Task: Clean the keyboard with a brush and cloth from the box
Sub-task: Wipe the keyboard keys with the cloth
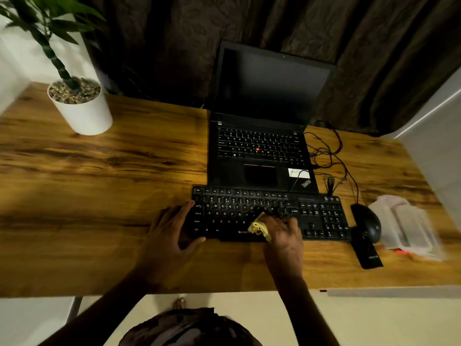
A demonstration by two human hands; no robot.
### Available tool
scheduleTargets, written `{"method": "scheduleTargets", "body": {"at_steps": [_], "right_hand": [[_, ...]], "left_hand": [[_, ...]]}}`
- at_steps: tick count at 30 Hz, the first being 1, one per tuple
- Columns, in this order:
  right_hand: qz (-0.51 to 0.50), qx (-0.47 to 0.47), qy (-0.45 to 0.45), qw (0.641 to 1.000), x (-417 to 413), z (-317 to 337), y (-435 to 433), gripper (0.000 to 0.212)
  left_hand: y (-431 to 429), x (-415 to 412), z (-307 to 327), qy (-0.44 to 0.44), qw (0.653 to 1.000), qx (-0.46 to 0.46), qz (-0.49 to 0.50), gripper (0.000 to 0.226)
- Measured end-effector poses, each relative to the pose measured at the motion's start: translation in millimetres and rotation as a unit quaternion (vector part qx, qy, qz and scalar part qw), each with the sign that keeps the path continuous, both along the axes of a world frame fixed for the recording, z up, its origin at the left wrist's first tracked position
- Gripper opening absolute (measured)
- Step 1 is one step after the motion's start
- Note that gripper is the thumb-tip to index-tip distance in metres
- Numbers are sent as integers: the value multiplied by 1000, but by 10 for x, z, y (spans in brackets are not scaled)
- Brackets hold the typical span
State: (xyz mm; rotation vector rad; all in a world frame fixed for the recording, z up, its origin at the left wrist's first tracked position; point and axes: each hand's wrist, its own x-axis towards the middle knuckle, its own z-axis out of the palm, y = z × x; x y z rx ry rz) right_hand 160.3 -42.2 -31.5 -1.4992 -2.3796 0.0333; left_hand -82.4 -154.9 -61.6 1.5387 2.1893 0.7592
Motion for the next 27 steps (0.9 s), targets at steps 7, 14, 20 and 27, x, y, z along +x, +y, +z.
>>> {"method": "scheduleTargets", "body": {"at_steps": [7, 14, 20, 27], "right_hand": [[-110, -32, 7, 993, 348, 24, 122, 65], [-68, -36, -5, 997, 261, -47, 52, 64], [-139, -30, 11, 990, 484, -32, 163, 62], [-74, -63, 15, 995, 104, -62, 100, 61]], "left_hand": [[4, 4, 9, 11, 1000, -12, 5, 91], [-3, 3, 0, 12, 1000, -18, 9, 91], [2, -2, -23, 13, 1000, -21, 9, 92], [6, 2, -29, 11, 1000, -11, 4, 90]]}}
